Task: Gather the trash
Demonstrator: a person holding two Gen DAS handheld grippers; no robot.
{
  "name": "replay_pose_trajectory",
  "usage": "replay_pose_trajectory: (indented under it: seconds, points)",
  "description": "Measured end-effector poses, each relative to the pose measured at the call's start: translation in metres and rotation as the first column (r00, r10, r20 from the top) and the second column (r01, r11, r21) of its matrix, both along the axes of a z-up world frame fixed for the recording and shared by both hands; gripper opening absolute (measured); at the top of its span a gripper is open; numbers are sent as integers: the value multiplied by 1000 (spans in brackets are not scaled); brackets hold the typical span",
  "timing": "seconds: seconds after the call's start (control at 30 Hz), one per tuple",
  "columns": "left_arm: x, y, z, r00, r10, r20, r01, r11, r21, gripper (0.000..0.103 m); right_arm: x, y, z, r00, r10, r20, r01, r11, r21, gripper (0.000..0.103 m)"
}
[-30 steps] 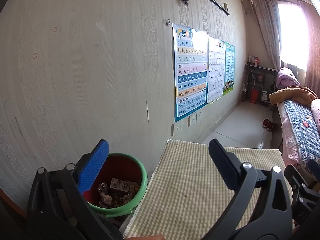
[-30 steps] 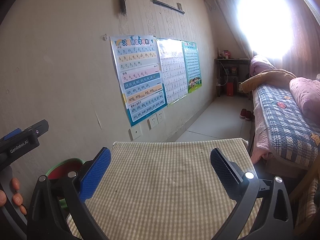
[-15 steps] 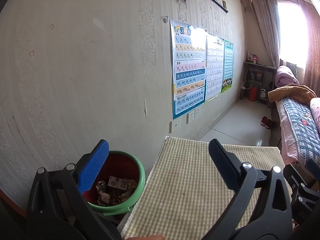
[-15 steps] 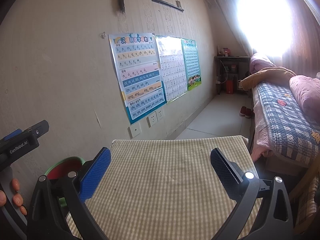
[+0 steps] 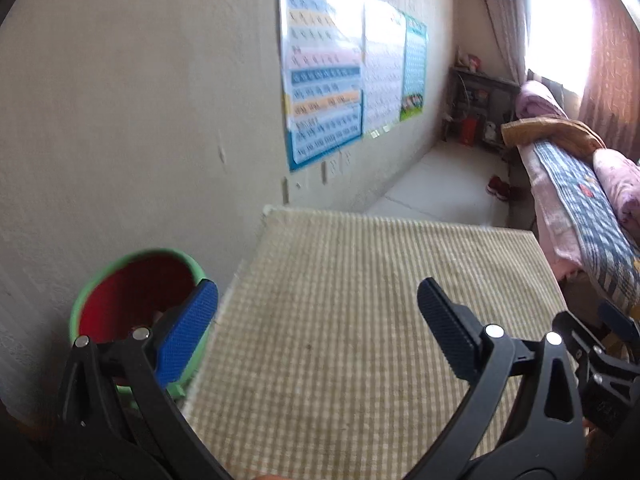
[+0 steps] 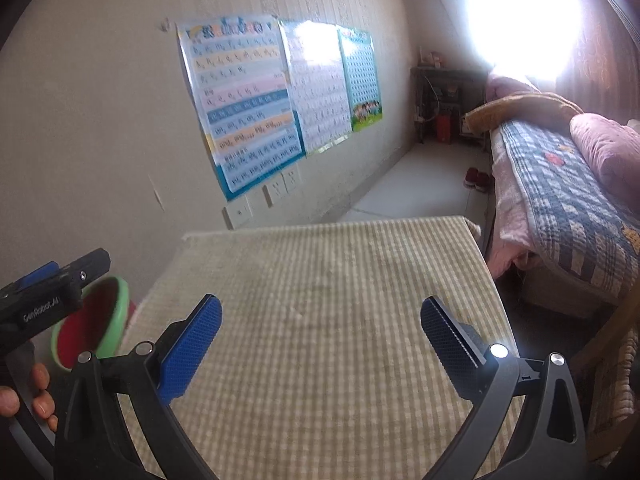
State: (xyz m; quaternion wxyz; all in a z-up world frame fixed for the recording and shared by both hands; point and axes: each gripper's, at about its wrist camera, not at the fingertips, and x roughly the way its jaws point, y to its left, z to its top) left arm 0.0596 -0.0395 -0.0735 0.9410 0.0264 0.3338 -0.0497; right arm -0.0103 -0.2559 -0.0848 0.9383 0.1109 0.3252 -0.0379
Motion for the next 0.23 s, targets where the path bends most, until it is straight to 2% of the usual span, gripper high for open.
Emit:
replay_pose_trajectory:
  seconds: [0.1, 0.13, 0.23]
  points:
    - [23, -18, -57, 991, -53, -123, 49, 998, -32, 98, 20, -19, -47, 994, -25, -107, 21, 999, -41, 97]
    - [31, -27, -78, 985, -65, -161, 62, 998, -19, 98, 24, -25, -60, 990, -27, -136, 22, 999, -37, 97]
    - [43, -42, -114, 973, -64, -224, 76, 996, 45, 98, 35, -39, -98, 976, -40, -215, 37, 999, -17, 97]
